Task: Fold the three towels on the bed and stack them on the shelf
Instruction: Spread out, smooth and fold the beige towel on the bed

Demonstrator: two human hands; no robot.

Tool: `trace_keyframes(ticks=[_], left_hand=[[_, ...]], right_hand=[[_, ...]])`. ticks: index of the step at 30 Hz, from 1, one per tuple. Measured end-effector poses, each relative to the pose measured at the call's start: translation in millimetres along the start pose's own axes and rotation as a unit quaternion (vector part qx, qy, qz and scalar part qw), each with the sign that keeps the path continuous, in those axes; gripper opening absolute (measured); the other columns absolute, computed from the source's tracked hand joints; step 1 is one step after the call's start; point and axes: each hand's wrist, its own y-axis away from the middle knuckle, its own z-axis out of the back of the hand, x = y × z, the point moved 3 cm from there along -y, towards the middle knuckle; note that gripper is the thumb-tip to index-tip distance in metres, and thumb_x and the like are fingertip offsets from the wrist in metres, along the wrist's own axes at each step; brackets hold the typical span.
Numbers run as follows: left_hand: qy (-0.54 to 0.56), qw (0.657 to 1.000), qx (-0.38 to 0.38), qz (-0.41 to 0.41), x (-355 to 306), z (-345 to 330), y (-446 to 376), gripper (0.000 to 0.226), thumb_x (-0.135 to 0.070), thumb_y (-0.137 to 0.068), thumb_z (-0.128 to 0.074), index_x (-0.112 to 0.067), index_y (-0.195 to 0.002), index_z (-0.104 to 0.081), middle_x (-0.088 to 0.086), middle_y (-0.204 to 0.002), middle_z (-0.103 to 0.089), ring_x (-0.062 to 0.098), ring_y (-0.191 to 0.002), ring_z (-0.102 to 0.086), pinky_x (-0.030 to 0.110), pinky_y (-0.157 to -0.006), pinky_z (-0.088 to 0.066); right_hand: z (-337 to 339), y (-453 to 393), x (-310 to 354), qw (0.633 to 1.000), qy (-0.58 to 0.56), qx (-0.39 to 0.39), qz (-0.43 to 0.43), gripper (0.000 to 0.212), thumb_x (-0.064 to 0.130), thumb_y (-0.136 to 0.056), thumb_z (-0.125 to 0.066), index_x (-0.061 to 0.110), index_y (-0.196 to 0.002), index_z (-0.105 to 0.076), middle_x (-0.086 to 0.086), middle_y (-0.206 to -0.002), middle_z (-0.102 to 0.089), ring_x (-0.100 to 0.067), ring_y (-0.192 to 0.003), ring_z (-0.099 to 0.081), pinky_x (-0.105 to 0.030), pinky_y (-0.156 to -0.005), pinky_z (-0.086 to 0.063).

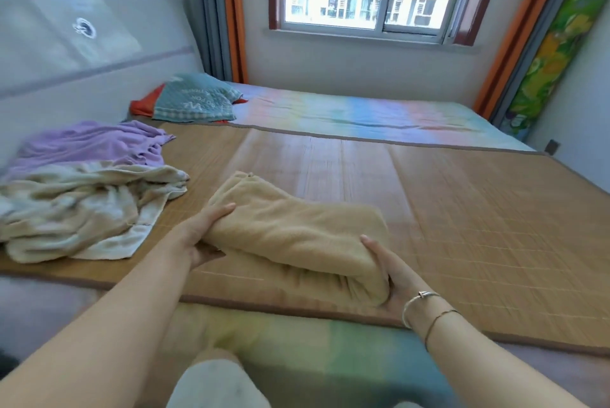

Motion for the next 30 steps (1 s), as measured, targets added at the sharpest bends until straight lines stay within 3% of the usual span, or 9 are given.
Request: trace_keyframes(ticks=[6,8,12,14,16,19,22,25,30], left_hand=[[0.071,0.983,-0.137,-0.103,-80.5,139.7,91.4,0.053,-0.032,-0.071,-0.080,-0.019,-0.118,-0.061,0.010,-0.115,-0.065,0.025,-0.099,-0.064,0.038,-0.072,-0.056],[0.087,0.969,-0.189,-0.134,-96.1,188.3,130.1,0.068,-0.038,-0.060,-0.086,-0.018,-0.120,-0.060,0.011,-0.115,-0.064,0.026,-0.098,-0.063,0.039,-0.069,-0.056],[0.134,0.925,-0.305,-0.183,-110.2,290.3,222.1,0.063,-0.035,-0.067,-0.083,-0.011,-0.118,-0.056,0.013,-0.113,-0.063,0.026,-0.101,-0.062,0.041,-0.085,-0.055],[0.165,0.899,-0.353,-0.202,-110.0,336.9,267.0,0.067,-0.034,-0.068,-0.083,-0.009,-0.122,-0.053,0.016,-0.117,-0.061,0.029,-0.104,-0.061,0.043,-0.090,-0.053],[0.189,0.871,-0.397,-0.217,-107.7,375.7,306.8,0.076,-0.035,-0.063,-0.085,-0.009,-0.126,-0.051,0.017,-0.118,-0.059,0.030,-0.103,-0.061,0.044,-0.083,-0.055],[0.219,0.839,-0.441,-0.230,-100.1,423.5,350.3,0.081,-0.036,-0.065,-0.084,-0.007,-0.131,-0.048,0.017,-0.119,-0.060,0.030,-0.102,-0.062,0.040,-0.076,-0.055],[0.245,0.800,-0.483,-0.257,-94.6,466.1,383.6,0.070,-0.031,-0.075,-0.079,-0.005,-0.131,-0.046,0.015,-0.117,-0.059,0.028,-0.102,-0.059,0.041,-0.086,-0.052],[0.262,0.774,-0.507,-0.274,-97.4,510.0,401.7,0.068,-0.032,-0.080,-0.074,-0.005,-0.134,-0.043,0.015,-0.121,-0.056,0.028,-0.104,-0.057,0.044,-0.095,-0.049],[0.263,0.754,-0.530,-0.287,-107.9,576.1,383.8,0.066,-0.041,-0.083,-0.069,-0.007,-0.133,-0.044,0.014,-0.132,-0.055,0.025,-0.107,-0.057,0.037,-0.091,-0.047]], right_hand=[[-166.3,15.2,25.2,0.984,0.053,0.168,0.004,0.069,0.047,-0.066,-0.079,0.011,-0.120,-0.057,-0.015,-0.107,-0.071,-0.030,-0.098,-0.068,-0.049,-0.092,-0.051],[-224.3,21.8,25.1,0.973,0.074,0.220,-0.007,0.073,0.047,-0.065,-0.079,0.012,-0.125,-0.055,-0.016,-0.109,-0.070,-0.031,-0.100,-0.068,-0.049,-0.095,-0.050],[-355.4,57.9,7.7,0.937,0.096,0.337,-0.003,0.067,0.041,-0.067,-0.079,0.014,-0.124,-0.055,-0.016,-0.109,-0.070,-0.030,-0.101,-0.067,-0.048,-0.089,-0.052],[-417.5,83.4,-9.9,0.916,0.113,0.385,-0.005,0.054,0.036,-0.075,-0.076,0.010,-0.118,-0.056,-0.016,-0.095,-0.073,-0.027,-0.088,-0.071,-0.039,-0.073,-0.059],[-471.5,100.6,-30.0,0.902,0.120,0.416,0.001,0.057,0.037,-0.075,-0.077,0.007,-0.117,-0.053,-0.015,-0.093,-0.072,-0.025,-0.082,-0.070,-0.029,-0.063,-0.059],[-541.3,121.2,-65.5,0.868,0.144,0.475,-0.007,0.099,0.044,-0.051,-0.089,0.010,-0.132,-0.045,-0.017,-0.115,-0.066,-0.031,-0.100,-0.068,-0.040,-0.080,-0.056],[-606.3,146.1,-93.5,0.841,0.164,0.516,0.001,0.089,0.044,-0.052,-0.086,0.004,-0.123,-0.052,-0.018,-0.112,-0.068,-0.028,-0.097,-0.069,-0.036,-0.072,-0.056],[-672.5,158.9,-117.4,0.822,0.167,0.544,0.013,0.096,0.048,-0.046,-0.089,0.003,-0.123,-0.055,-0.019,-0.111,-0.068,-0.031,-0.097,-0.069,-0.043,-0.081,-0.055],[-758.3,148.5,-134.6,0.813,0.190,0.547,0.063,0.070,0.049,-0.063,-0.079,0.003,-0.113,-0.061,-0.018,-0.107,-0.069,-0.031,-0.097,-0.068,-0.044,-0.083,-0.056]])
